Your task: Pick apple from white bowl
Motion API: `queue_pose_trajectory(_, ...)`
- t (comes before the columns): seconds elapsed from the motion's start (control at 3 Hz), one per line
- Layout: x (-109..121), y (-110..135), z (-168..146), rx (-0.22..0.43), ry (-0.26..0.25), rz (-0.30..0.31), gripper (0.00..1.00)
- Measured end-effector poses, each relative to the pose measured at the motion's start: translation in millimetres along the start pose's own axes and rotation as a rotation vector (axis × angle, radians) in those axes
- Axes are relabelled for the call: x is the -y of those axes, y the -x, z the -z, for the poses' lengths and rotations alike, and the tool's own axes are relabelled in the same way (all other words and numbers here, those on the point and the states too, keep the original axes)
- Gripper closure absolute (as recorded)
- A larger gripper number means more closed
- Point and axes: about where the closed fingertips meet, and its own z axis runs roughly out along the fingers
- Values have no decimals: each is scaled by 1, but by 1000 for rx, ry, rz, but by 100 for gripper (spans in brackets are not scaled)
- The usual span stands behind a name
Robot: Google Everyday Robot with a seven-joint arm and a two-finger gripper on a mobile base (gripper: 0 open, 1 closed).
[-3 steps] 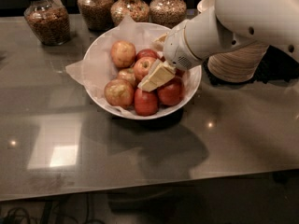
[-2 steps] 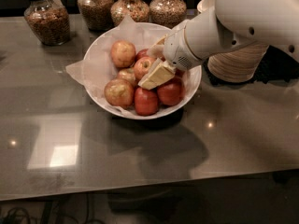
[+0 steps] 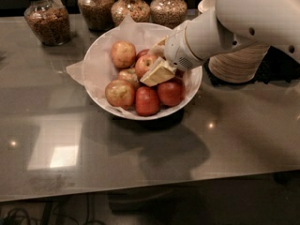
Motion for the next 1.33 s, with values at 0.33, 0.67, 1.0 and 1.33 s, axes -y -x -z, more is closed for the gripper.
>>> queue_pose_trajectory(0.33,0,0,0,0,0,0,100)
queue_pose_trajectory(0.67,0,0,0,0,0,0,100)
queue_pose_trajectory(1.0,-1,10,5,29,5,12,100)
queue_pose_trajectory(1.33,-3,33,23,94,-1,34,100)
